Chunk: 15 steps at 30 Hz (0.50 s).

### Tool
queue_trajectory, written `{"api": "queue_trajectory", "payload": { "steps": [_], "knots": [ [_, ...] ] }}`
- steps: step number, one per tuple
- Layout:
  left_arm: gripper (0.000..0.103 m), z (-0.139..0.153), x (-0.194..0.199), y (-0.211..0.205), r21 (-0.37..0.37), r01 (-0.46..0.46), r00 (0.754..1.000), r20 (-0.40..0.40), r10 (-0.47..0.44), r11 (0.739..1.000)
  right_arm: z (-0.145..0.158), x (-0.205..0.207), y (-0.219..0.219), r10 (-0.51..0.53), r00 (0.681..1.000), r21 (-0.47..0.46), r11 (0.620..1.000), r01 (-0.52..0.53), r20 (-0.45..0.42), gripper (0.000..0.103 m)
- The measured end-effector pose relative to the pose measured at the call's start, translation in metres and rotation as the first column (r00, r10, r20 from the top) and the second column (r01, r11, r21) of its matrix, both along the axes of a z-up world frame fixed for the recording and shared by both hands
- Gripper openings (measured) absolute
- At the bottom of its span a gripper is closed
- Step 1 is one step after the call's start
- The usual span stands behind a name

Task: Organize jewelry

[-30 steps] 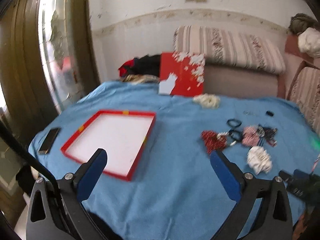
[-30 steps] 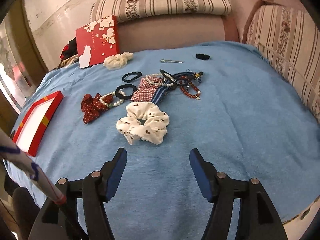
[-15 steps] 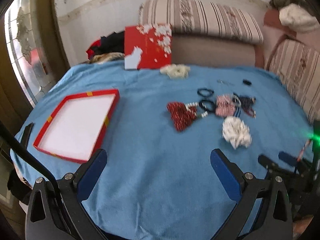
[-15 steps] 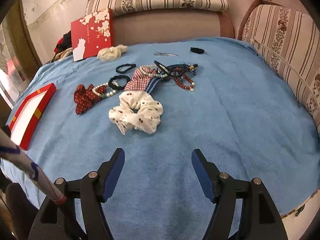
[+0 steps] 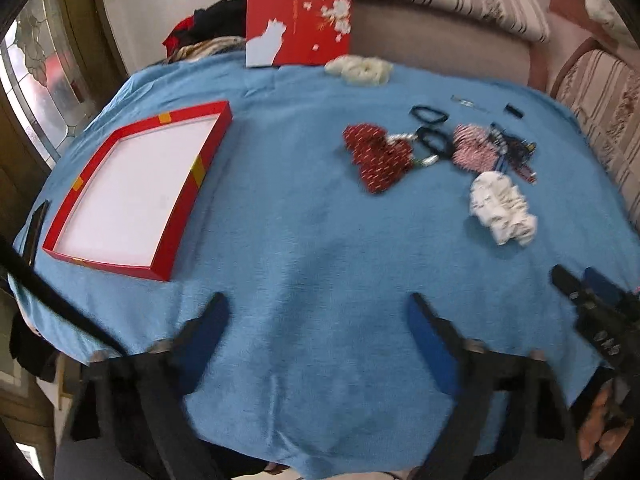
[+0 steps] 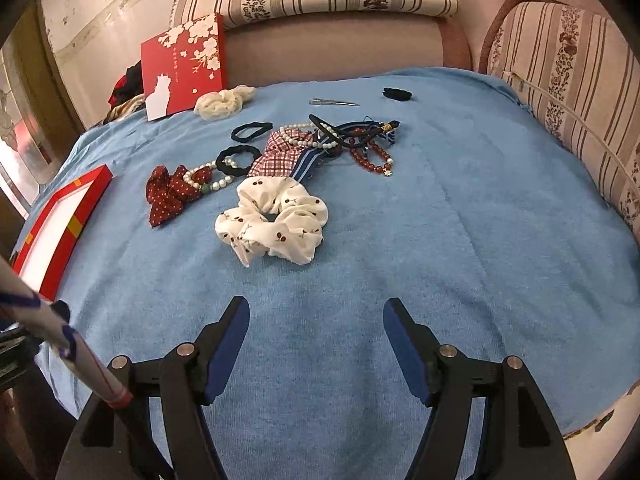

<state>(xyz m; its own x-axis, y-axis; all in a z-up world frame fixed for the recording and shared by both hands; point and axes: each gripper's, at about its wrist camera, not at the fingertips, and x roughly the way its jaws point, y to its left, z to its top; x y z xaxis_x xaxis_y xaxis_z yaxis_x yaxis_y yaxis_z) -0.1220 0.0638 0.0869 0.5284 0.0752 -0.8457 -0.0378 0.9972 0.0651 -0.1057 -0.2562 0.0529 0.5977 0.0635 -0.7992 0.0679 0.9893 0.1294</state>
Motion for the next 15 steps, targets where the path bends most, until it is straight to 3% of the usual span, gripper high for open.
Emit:
{"api": "queue_trajectory", "payload": {
  "steps": [2, 5, 7, 11, 15],
  "knots": [
    [0.048, -0.006, 0.011, 0.008, -0.013, -0.006, 0.999, -0.036, 0.006, 1.000, 0.001, 0.005, -0.004, -0.004, 1.000, 0.013, 1.000, 0.004, 0.002, 0.074],
    [0.044, -0.008, 0.031, 0.016, -0.054, -0.002, 0.998, -0.064, -0.002, 0.999, 0.003, 0.015, -0.010, -0.005, 1.000, 0.047, 0.999, 0.005, 0.004, 0.074],
    [0.047, -0.006, 0.047, 0.018, -0.066, 0.001, 0.999, -0.054, -0.005, 0.998, 0.002, 0.024, -0.014, -0.006, 1.000, 0.081, 0.997, 0.006, 0.000, 0.074],
    [0.071, -0.002, 0.085, 0.020, -0.133, 0.013, 1.000, -0.019, -0.016, 0.991, -0.006, 0.044, -0.022, -0.013, 1.000, 0.140, 0.990, 0.015, -0.021, 0.074],
    [0.074, -0.013, 0.126, 0.013, -0.178, 0.043, 0.999, -0.018, -0.046, 0.983, -0.020, 0.063, -0.025, -0.016, 0.998, 0.179, 0.983, 0.026, -0.054, 0.075]
  ]
}}
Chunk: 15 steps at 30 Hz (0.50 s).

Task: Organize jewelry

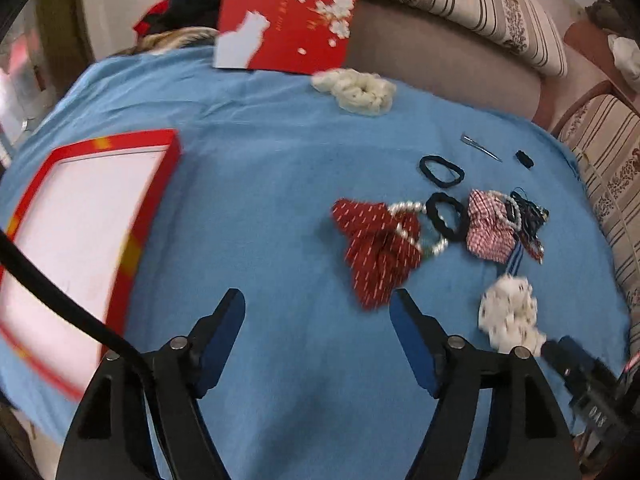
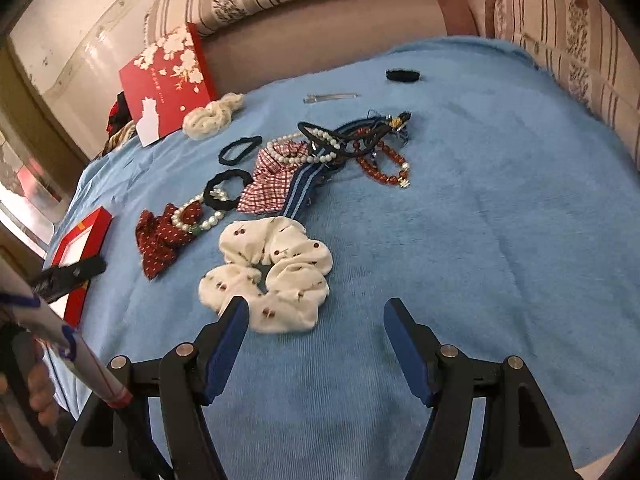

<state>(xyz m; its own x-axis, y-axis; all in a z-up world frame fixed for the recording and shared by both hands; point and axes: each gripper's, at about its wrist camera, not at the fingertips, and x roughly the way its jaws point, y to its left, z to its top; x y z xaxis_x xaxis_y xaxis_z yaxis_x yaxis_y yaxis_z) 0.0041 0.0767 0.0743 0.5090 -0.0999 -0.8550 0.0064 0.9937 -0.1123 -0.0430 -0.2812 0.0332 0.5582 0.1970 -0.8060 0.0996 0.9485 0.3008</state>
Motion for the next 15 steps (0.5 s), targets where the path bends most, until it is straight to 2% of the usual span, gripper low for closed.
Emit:
{"api": "queue_trajectory", "payload": {
  "steps": [6, 10, 11, 12, 13, 14, 15],
  "knots": [
    [0.074, -0.043, 0.048, -0.009, -0.099, 0.016, 0.993, -0.119, -0.028, 0.995, -0.015, 0.018, 0.004, 0.013, 1.000, 0.046, 0.999, -0.012, -0.024, 0.075],
    [0.072, -0.047, 0.057, -0.015, -0.100, 0.001, 0.994, -0.107, -0.012, 0.995, -0.019, 0.025, 0.014, 0.038, 0.999, 0.041, 0.998, -0.037, -0.018, 0.074],
    [0.056, -0.047, 0.057, -0.017, -0.094, 0.002, 0.993, -0.113, -0.013, 0.996, -0.019, 0.026, 0.016, 0.044, 0.999, 0.038, 0.998, -0.043, -0.016, 0.066],
    [0.031, -0.046, 0.056, -0.019, -0.074, 0.000, 0.993, -0.119, -0.009, 0.997, -0.020, 0.027, 0.019, 0.052, 0.999, 0.033, 0.998, -0.051, -0.017, 0.056],
    [0.018, -0.046, 0.056, -0.020, -0.062, 0.006, 0.992, -0.126, -0.014, 0.998, -0.021, 0.028, 0.022, 0.064, 0.998, 0.032, 0.997, -0.064, -0.027, 0.033],
    [0.004, -0.045, 0.055, -0.020, -0.091, 0.021, 0.988, -0.148, -0.035, 0.996, -0.023, 0.029, 0.025, 0.075, 0.996, 0.037, 0.997, -0.074, -0.038, 0.025],
    [0.004, -0.044, 0.053, -0.016, -0.115, 0.018, 0.987, -0.159, -0.037, 0.993, -0.022, 0.028, 0.026, 0.080, 0.996, 0.042, 0.996, -0.078, -0.035, 0.022]
  ]
}}
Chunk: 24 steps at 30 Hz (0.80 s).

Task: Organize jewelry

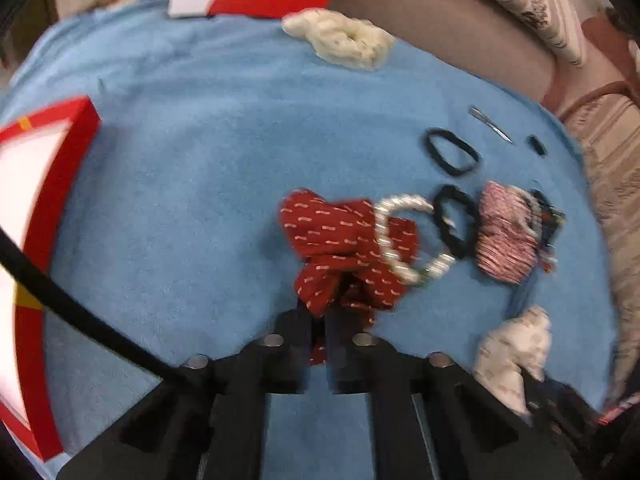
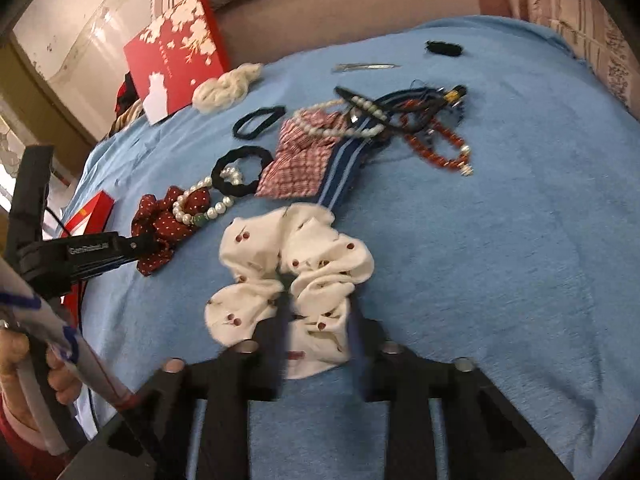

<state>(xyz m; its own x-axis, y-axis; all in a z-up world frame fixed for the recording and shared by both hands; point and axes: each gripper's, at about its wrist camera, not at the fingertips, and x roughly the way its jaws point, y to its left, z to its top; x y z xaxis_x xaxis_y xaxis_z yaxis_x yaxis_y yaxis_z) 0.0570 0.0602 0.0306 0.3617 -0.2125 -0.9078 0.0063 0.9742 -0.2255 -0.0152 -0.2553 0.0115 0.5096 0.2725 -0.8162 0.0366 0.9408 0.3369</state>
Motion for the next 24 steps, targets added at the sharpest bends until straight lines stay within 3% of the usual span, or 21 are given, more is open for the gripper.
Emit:
{"api": "queue_trajectory", "payload": {
  "steps": [2, 8, 14, 17, 24],
  "knots": [
    [0.004, 0.010, -0.009, 0.007, -0.019, -0.013, 1.000, 0.010, 0.013, 1.000, 0.006, -0.004, 0.004, 0.021, 1.000, 0.011, 1.000, -0.021, 0.008, 0.014],
    [0.004, 0.063, -0.065, 0.040, -0.018, -0.006, 0.993, 0.117, 0.008, 1.000, 0.044, -0.034, 0.029, 0.119, 0.989, -0.052, 0.992, -0.115, 0.084, 0.013],
    [0.004, 0.104, -0.100, 0.107, 0.032, -0.098, 0.971, 0.223, 0.088, 0.995, 0.080, -0.050, 0.071, 0.233, 0.960, -0.110, 0.970, -0.218, 0.154, 0.013],
    [0.004, 0.116, -0.099, 0.149, 0.048, -0.174, 0.955, 0.254, 0.157, 0.984, 0.096, -0.045, 0.100, 0.298, 0.939, -0.106, 0.953, -0.283, 0.170, 0.013],
    [0.005, 0.111, -0.073, 0.236, 0.010, -0.333, 0.919, 0.227, 0.323, 0.943, 0.108, -0.004, 0.183, 0.403, 0.902, -0.059, 0.915, -0.398, 0.158, 0.013]
  ]
}}
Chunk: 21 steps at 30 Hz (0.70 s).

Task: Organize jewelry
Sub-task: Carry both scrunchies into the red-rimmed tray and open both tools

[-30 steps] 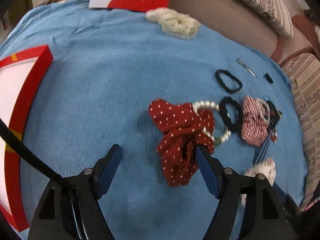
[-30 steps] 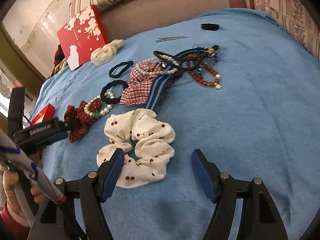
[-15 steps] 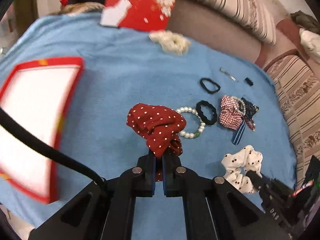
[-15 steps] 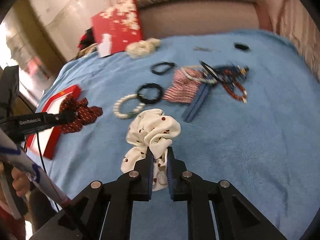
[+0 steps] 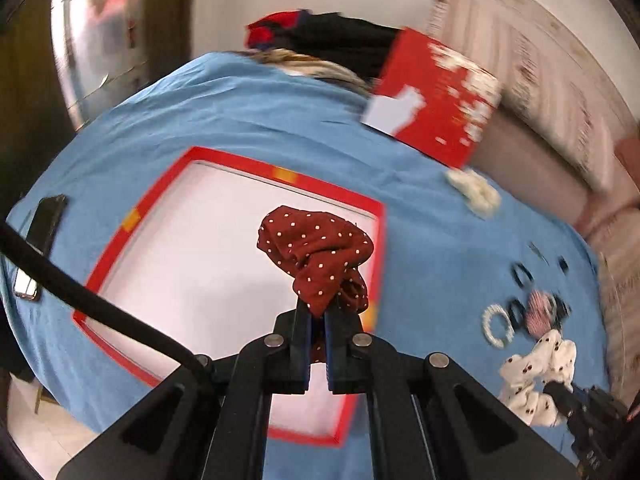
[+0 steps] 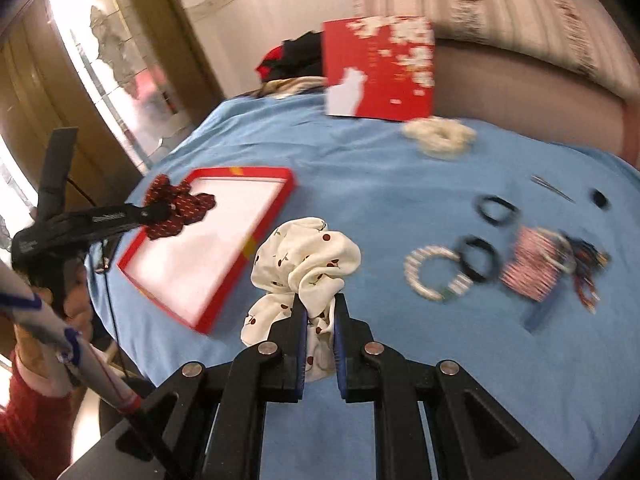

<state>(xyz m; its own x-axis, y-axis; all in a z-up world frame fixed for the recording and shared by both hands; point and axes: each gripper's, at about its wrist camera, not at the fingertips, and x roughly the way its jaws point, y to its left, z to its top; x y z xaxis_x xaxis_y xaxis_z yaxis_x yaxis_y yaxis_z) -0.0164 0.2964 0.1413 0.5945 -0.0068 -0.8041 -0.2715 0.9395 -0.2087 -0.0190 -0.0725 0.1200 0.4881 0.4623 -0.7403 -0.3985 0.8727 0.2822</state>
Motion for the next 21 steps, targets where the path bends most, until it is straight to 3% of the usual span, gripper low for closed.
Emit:
{"api": "queue_trajectory", "payload": {
  "steps": [4, 9, 14, 19, 20, 21],
  "knots": [
    [0.005, -0.011, 0.020, 0.043, -0.101, -0.086, 0.996, -0.002, 0.086, 0.991, -0.003, 0.041, 0.061, 0.048, 0.998, 0.022, 0.999, -0.047, -0.028, 0.013],
    [0.005, -0.039, 0.051, 0.081, -0.211, -0.180, 0.983, -0.018, 0.181, 0.961, -0.014, 0.087, 0.123, 0.092, 0.994, 0.021, 0.996, -0.091, -0.054, 0.013],
    [0.005, -0.065, 0.072, 0.103, -0.232, -0.219, 0.976, -0.043, 0.214, 0.948, -0.037, 0.127, 0.173, 0.122, 0.990, -0.026, 0.992, -0.124, -0.075, 0.013],
    [0.006, -0.080, 0.079, 0.113, -0.250, -0.232, 0.972, -0.080, 0.219, 0.940, -0.060, 0.149, 0.190, 0.122, 0.987, -0.048, 0.991, -0.128, -0.105, 0.015],
    [0.008, -0.080, 0.079, 0.113, -0.255, -0.237, 0.971, -0.076, 0.225, 0.937, -0.062, 0.151, 0.190, 0.124, 0.987, -0.055, 0.990, -0.130, -0.101, 0.016],
    [0.018, -0.079, 0.079, 0.112, -0.257, -0.237, 0.971, -0.070, 0.227, 0.937, -0.062, 0.152, 0.191, 0.124, 0.988, -0.062, 0.990, -0.130, -0.093, 0.017]
  ]
}}
